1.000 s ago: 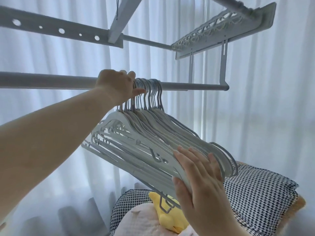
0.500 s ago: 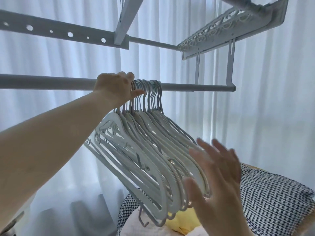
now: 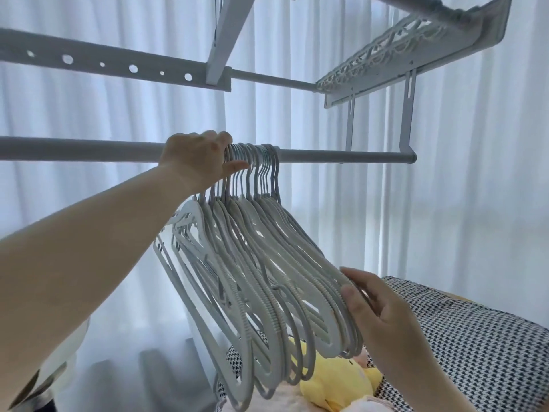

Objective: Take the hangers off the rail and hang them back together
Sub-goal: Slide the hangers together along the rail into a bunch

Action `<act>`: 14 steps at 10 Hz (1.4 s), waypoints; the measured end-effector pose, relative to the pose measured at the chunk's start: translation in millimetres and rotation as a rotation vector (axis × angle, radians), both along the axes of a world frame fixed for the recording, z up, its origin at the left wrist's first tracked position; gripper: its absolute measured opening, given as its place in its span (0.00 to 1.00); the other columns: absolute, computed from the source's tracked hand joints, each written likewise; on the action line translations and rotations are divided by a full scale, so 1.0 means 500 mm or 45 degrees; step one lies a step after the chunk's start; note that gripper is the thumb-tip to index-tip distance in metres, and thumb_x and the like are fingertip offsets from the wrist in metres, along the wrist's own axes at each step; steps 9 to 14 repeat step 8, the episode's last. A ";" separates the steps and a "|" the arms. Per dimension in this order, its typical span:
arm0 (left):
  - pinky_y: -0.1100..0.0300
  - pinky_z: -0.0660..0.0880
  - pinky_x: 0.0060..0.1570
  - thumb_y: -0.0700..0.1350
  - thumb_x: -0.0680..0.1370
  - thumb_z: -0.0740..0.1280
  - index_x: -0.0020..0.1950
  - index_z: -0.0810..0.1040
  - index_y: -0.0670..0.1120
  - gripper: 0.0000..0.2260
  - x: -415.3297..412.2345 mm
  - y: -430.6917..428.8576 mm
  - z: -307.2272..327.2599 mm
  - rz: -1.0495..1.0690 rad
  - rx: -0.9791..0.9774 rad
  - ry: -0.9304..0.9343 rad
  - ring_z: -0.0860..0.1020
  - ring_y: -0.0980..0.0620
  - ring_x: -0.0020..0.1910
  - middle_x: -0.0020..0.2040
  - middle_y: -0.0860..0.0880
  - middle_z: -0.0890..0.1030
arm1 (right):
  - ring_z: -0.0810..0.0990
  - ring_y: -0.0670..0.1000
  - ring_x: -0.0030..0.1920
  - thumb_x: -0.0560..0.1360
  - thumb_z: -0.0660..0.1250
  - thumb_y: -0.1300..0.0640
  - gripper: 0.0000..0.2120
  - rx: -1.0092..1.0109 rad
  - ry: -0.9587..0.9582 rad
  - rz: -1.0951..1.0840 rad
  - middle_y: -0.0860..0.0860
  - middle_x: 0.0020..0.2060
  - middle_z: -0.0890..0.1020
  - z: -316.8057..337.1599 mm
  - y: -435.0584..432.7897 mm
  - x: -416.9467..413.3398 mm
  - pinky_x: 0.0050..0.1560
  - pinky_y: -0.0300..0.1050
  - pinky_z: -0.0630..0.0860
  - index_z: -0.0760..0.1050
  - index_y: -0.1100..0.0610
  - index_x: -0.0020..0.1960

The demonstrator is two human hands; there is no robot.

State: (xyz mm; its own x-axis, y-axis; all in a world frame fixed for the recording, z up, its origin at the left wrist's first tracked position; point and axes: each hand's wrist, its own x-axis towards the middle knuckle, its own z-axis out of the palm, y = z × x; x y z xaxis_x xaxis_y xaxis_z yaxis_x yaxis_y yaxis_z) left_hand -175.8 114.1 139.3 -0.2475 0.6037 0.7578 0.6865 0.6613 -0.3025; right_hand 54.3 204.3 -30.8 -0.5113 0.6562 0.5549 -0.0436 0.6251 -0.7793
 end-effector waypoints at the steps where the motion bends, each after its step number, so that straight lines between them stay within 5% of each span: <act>1: 0.50 0.70 0.50 0.63 0.75 0.52 0.63 0.69 0.42 0.28 0.001 -0.007 -0.001 -0.007 0.004 -0.039 0.77 0.41 0.56 0.58 0.41 0.77 | 0.80 0.33 0.43 0.74 0.65 0.56 0.13 -0.026 0.020 0.025 0.30 0.41 0.82 -0.007 -0.008 -0.006 0.44 0.31 0.78 0.71 0.36 0.45; 2: 0.50 0.70 0.51 0.63 0.75 0.53 0.64 0.68 0.43 0.28 0.004 -0.014 -0.001 -0.008 0.002 -0.092 0.76 0.41 0.57 0.60 0.42 0.76 | 0.79 0.35 0.48 0.73 0.66 0.56 0.14 -0.030 0.035 0.042 0.38 0.42 0.83 -0.005 -0.013 -0.007 0.49 0.36 0.77 0.69 0.36 0.45; 3: 0.49 0.70 0.53 0.63 0.75 0.53 0.66 0.66 0.43 0.29 0.008 -0.023 0.000 -0.012 0.006 -0.139 0.75 0.41 0.58 0.61 0.41 0.75 | 0.75 0.30 0.50 0.74 0.66 0.55 0.14 -0.012 0.021 0.073 0.37 0.44 0.80 0.002 -0.016 -0.001 0.47 0.29 0.74 0.68 0.35 0.46; 5: 0.48 0.68 0.59 0.63 0.75 0.54 0.69 0.62 0.44 0.30 0.026 -0.044 -0.002 -0.033 0.046 -0.232 0.72 0.41 0.64 0.66 0.42 0.72 | 0.74 0.30 0.52 0.72 0.65 0.50 0.11 -0.019 0.020 0.116 0.35 0.47 0.79 0.012 -0.022 0.004 0.54 0.36 0.74 0.68 0.34 0.47; 7: 0.48 0.57 0.71 0.59 0.76 0.58 0.74 0.56 0.45 0.31 0.050 -0.081 -0.025 -0.236 0.261 -0.320 0.59 0.45 0.73 0.74 0.44 0.61 | 0.73 0.20 0.44 0.63 0.62 0.34 0.14 -0.067 0.084 0.155 0.32 0.45 0.76 0.023 -0.017 0.025 0.45 0.28 0.69 0.69 0.36 0.46; 8: 0.50 0.59 0.69 0.53 0.76 0.61 0.72 0.62 0.44 0.27 0.074 -0.110 -0.050 -0.332 0.449 -0.310 0.61 0.45 0.72 0.72 0.45 0.65 | 0.77 0.25 0.42 0.65 0.61 0.39 0.10 -0.071 0.058 0.178 0.34 0.45 0.77 0.031 -0.018 0.035 0.39 0.25 0.70 0.69 0.38 0.46; 14: 0.50 0.59 0.69 0.53 0.76 0.61 0.72 0.62 0.44 0.27 0.074 -0.110 -0.050 -0.332 0.449 -0.310 0.61 0.45 0.72 0.72 0.45 0.65 | 0.77 0.25 0.42 0.65 0.61 0.39 0.10 -0.071 0.058 0.178 0.34 0.45 0.77 0.031 -0.018 0.035 0.39 0.25 0.70 0.69 0.38 0.46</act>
